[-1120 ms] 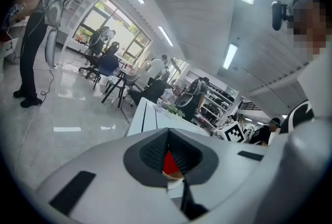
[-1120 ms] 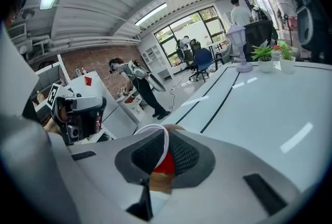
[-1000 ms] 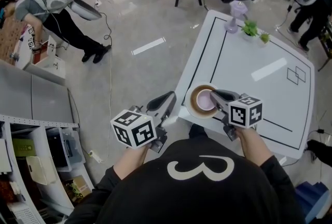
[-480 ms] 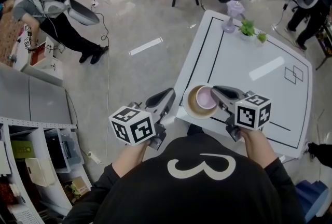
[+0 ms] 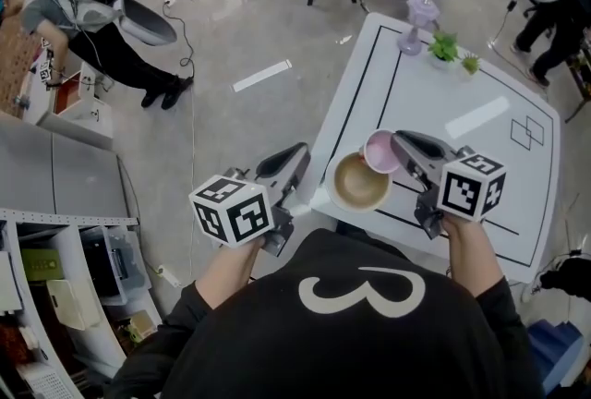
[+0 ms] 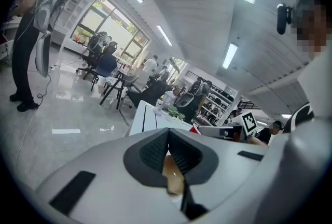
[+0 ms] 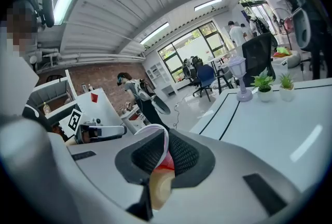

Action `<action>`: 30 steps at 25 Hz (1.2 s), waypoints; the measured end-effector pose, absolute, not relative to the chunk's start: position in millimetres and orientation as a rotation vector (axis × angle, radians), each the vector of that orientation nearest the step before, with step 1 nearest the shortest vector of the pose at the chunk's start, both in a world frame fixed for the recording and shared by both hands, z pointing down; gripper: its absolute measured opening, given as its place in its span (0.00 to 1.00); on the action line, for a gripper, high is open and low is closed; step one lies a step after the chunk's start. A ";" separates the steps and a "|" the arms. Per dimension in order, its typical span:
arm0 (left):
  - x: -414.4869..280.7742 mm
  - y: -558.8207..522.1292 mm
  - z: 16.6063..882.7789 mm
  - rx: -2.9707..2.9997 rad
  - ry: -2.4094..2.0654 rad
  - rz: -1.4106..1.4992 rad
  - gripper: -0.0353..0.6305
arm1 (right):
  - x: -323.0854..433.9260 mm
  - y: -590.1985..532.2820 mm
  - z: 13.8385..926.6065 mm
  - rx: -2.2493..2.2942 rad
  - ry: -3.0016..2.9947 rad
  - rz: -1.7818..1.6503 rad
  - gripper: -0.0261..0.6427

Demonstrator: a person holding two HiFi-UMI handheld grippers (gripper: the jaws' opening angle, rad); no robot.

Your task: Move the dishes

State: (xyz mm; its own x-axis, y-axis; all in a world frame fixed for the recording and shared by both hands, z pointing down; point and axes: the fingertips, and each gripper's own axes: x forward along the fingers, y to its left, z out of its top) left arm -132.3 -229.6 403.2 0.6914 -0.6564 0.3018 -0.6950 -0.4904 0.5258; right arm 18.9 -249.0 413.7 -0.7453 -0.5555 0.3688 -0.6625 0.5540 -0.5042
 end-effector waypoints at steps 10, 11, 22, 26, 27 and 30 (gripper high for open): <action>-128.0 -241.2 405.9 2.261 -1.034 0.114 0.06 | 45.5 -288.8 427.6 1.158 -2.543 0.914 0.10; -128.9 -242.4 406.8 2.257 -1.039 0.117 0.06 | 47.1 -292.7 431.1 1.163 -2.536 0.920 0.10; -133.9 -249.7 421.7 2.204 -1.065 0.130 0.06 | 68.5 -330.4 478.4 1.235 -2.398 0.946 0.10; -136.7 -251.7 424.1 2.190 -1.074 0.128 0.06 | 74.1 -338.2 493.7 1.254 -2.357 0.964 0.10; -137.2 -251.9 423.5 2.189 -1.076 0.127 0.06 | 75.6 -340.6 495.2 1.263 -2.352 0.961 0.10; -138.8 -253.5 421.4 2.192 -1.081 0.127 0.06 | 79.8 -346.1 497.1 1.290 -2.344 0.961 0.10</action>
State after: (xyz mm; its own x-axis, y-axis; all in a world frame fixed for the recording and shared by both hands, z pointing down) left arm -138.8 -253.5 421.4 0.6503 -0.6663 0.3649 -0.7328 -0.4235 0.5326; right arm 79.8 -346.1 497.1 -0.5531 -0.6320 0.5428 -0.8312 0.3740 -0.4114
